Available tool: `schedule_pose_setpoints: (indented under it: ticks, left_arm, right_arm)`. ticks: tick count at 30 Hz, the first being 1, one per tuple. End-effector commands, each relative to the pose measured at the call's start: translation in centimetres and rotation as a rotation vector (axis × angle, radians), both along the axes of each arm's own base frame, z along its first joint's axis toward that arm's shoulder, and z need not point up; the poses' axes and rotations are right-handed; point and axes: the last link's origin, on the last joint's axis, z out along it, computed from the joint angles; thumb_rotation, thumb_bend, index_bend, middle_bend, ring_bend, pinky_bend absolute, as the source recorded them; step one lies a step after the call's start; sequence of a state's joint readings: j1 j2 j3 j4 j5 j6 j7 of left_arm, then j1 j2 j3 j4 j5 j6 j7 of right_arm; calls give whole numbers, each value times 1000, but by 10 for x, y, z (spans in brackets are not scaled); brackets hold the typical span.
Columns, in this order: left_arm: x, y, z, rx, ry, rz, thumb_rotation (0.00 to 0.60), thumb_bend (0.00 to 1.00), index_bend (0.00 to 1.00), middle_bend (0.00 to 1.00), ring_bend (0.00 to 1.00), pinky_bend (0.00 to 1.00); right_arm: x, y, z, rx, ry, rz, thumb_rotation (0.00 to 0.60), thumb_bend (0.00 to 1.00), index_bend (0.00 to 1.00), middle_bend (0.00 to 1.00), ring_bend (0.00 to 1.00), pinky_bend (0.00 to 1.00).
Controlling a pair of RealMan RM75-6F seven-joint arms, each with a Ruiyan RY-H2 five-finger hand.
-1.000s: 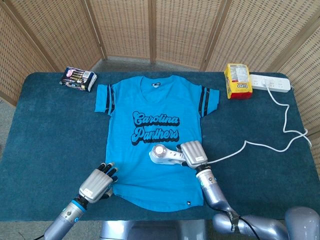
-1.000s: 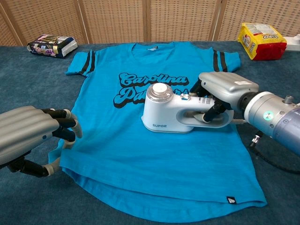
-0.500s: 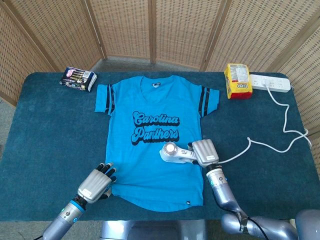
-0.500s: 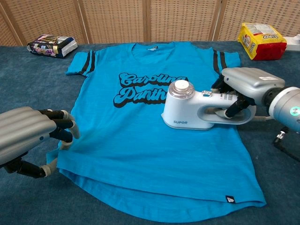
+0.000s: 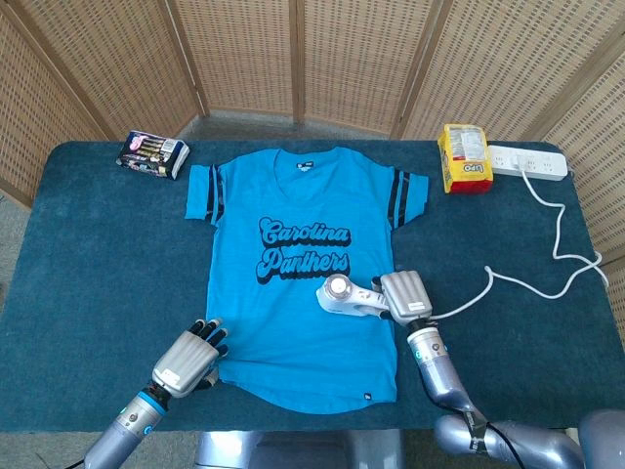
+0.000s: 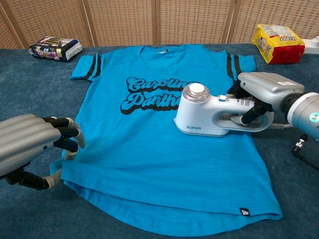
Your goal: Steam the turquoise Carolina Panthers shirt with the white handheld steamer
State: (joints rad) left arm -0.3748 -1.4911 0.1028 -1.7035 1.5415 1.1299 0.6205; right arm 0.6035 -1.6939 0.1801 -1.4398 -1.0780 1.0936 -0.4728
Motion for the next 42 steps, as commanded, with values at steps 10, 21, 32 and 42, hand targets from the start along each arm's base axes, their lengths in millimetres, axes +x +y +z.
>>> schedule_pose_setpoints:
  ticks: [10,21,32,42]
  left_arm:
    - [-2,0,2,1,-3,6,388,487,585,286,156,249]
    - [-1,-1,0,-4,-5,6,388,488,586,286,156,249]
    - [0,-1,-3,-7,-2,11,385,487,585,286,156,249]
    - [3,-2,-4,-8,0,12,390,487,585,287,157,249]
  right_arm:
    - [32,2,-25,44,-2,73,600,306,694,716,753,688]
    - [34,-17,-23,-4,28,72,600,306,694,716,752,688]
    - [20,-53,5,-122,49,32,600,307,694,716,752,687]
    - [0,-72,16,-171,68,-19,600,306,694,716,751,685]
